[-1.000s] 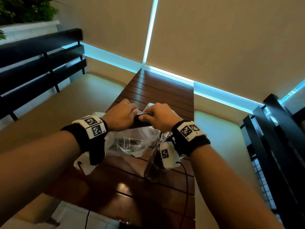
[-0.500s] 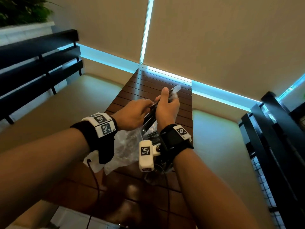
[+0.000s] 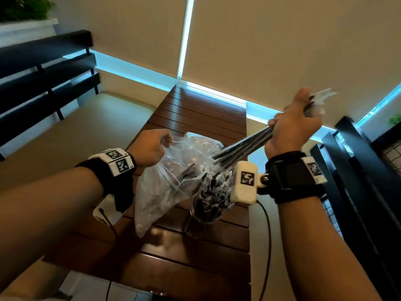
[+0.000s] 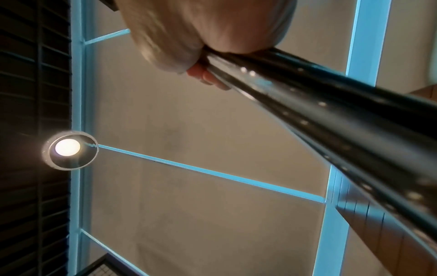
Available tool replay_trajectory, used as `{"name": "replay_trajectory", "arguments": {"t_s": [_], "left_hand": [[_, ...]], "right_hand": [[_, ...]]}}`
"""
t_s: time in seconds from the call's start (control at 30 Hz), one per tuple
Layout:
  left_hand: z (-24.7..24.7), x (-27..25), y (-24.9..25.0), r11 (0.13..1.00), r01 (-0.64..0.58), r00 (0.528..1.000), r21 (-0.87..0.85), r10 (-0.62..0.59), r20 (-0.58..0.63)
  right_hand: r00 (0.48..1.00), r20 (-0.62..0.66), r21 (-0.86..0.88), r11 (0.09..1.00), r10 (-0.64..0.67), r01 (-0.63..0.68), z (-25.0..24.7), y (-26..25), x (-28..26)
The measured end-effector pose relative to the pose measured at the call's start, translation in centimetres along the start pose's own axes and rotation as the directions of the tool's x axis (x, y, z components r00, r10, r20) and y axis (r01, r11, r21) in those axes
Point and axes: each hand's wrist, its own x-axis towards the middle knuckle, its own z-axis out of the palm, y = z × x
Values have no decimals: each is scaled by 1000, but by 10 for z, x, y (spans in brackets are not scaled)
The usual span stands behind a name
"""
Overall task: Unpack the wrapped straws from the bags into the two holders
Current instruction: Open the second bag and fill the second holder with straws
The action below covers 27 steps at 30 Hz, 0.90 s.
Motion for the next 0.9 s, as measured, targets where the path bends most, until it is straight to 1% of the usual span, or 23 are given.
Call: {"name": "replay_trajectory", "arguments": {"t_s": [0.1, 0.23, 0.33, 0.43, 0.5, 0.53, 0.6, 0.67, 0.73, 0.8, 0.9], "left_hand": [[4, -1, -5, 1000, 19, 1000, -4, -19, 2], [9, -2, -3, 1000, -2, 1000, 3, 2, 16], [9, -2, 0, 1000, -12, 999, 3, 12, 31], [9, -2, -1, 1000, -17, 1000, 1, 17, 21], [9, -2, -4, 1000, -18, 1000, 1, 18, 24], [8, -2, -5, 1000, -18, 999, 4, 18, 26], [8, -2, -7, 1000, -16, 1000, 7, 16, 23], [8, -3, -9, 1000, -20, 1000, 5, 20, 17], [8, -5, -9, 1000, -27, 999, 10, 27, 17], [6, -6, -10, 999, -33, 999, 16, 33, 16], [5, -5, -10, 999, -37, 999, 19, 37, 7]], "right_hand": [[999, -24, -106, 994, 24, -27, -16, 9, 11], [998, -44, -259, 964, 46, -56, -33, 36, 8], [997, -78, -316, 948, 5, -30, -40, 49, 0], [994, -75, -373, 927, -76, 43, -39, 55, -8], [990, -13, -426, 896, -143, 124, -36, 56, -17], [983, 46, -447, 876, -179, 180, -34, 57, -25], [949, 215, -444, 843, -230, 304, -32, 61, -48], [903, 355, -433, 813, -243, 389, -37, 75, -72], [884, 410, -431, 806, -225, 405, -46, 89, -88], [881, 435, -426, 820, -187, 384, -50, 97, -94], [870, 444, -414, 812, -215, 412, -51, 96, -93]]}}
